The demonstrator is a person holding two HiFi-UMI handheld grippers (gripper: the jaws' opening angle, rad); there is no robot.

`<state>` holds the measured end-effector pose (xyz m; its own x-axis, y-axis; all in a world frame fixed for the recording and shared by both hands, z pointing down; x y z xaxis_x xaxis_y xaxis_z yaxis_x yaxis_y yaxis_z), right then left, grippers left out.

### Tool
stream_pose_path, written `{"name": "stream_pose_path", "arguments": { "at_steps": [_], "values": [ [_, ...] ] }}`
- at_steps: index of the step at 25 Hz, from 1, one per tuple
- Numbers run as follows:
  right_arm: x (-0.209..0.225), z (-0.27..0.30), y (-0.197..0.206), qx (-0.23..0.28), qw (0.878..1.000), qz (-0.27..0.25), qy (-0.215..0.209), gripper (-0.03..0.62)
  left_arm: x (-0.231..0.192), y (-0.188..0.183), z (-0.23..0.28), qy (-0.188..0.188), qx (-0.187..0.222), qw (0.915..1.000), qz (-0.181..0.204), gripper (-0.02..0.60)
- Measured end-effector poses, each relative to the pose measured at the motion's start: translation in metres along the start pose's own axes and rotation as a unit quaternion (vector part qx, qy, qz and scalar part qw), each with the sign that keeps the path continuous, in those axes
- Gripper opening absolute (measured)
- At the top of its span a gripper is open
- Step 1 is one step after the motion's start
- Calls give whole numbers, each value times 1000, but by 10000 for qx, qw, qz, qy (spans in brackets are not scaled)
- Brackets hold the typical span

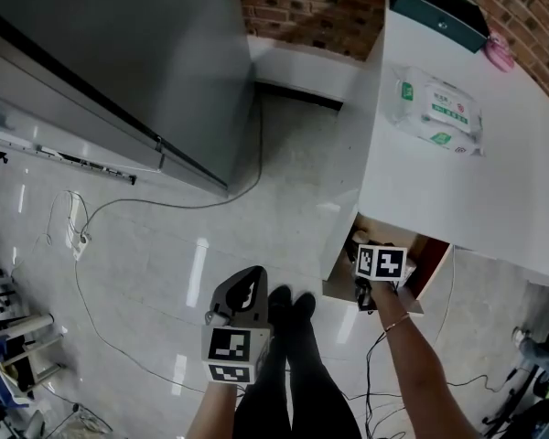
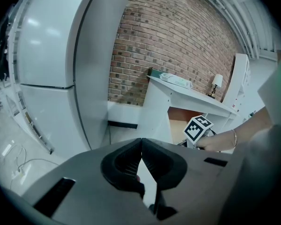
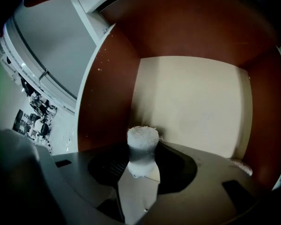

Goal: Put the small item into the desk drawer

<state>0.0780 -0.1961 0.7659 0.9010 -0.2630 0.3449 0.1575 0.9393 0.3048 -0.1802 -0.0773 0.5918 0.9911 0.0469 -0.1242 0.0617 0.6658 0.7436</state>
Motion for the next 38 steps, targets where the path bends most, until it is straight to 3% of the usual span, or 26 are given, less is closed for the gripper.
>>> {"name": "stream_pose_path", "arguments": {
  "at_steps": [10, 22, 32, 38],
  "values": [
    [5, 20, -4, -106, 9999, 82, 56, 176, -6, 8, 2, -150, -82, 9997, -161, 21],
    [4, 20, -5, -122, 9997, -206, -34, 187, -1, 7, 0, -194, -114, 9997, -134, 21],
    [6, 7, -2, 196, 9995, 19, -231, 240, 14, 6, 3, -107, -141, 9998, -41, 21],
    [-1, -22, -3, 541, 9981, 67, -279, 239, 21, -2, 1, -25, -105, 9999, 34, 21]
  ]
}}
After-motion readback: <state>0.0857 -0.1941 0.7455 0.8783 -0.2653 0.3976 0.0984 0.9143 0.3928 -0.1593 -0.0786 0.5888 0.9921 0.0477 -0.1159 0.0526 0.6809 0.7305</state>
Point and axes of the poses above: the fingertips, and each gripper's own axes: z forward along the fingers, x to its right, y out of its underside, the point moved 8 cm from there along -z, backward along the fingers, and after that the axes turned 6 degrees about -y, right-handed, at the moved point
